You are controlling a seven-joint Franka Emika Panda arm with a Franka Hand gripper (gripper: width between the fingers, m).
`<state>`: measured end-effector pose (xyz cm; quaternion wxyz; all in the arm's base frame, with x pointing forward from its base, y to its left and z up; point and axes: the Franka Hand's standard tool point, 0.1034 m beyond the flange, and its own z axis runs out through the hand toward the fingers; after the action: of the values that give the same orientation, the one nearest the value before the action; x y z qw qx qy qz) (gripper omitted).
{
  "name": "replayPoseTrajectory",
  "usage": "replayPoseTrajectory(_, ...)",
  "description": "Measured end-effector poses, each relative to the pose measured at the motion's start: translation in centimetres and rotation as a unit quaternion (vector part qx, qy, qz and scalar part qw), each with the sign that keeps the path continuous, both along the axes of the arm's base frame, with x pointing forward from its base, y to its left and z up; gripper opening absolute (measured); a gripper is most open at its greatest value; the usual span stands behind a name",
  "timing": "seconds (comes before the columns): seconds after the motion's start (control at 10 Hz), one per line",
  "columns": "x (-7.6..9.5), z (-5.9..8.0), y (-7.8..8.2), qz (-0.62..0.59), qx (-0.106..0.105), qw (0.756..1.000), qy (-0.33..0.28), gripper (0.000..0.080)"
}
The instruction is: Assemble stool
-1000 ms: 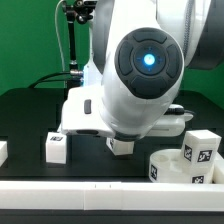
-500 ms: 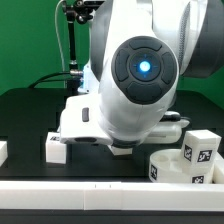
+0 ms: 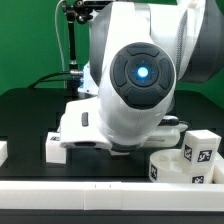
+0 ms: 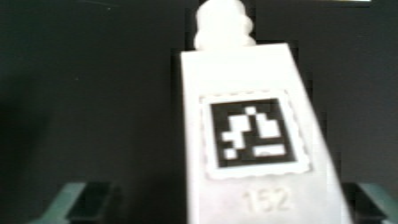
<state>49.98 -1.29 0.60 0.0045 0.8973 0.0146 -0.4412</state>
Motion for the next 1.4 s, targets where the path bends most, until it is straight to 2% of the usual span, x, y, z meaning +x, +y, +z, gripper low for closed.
replayPoseTrajectory(0.1, 0.0, 0.0, 0.0, 0.000, 0.000, 1.000, 0.000, 0.0399)
replayPoseTrajectory(0.2, 0.0, 0.0, 0.1, 0.001, 0.000, 1.000, 0.000, 0.0337)
replayPoseTrajectory(0.6, 0.6, 0.3, 0.2, 0.005, 0.002, 1.000, -0.007, 0.0337)
replayPoseTrajectory(0.7, 1.3, 1.0, 0.2, 0.011, 0.009, 1.000, -0.013, 0.0337)
replayPoseTrajectory(1.1, 6.1, 8.9, 0.7, 0.037, 0.028, 0.998, -0.030, 0.0337)
replayPoseTrajectory(1.2, 7.2, 9.4, 1.1, 0.042, 0.028, 0.998, -0.047, 0.0337)
replayPoseTrajectory(1.4, 7.1, 8.7, 0.9, 0.041, 0.028, 0.997, -0.051, 0.0338)
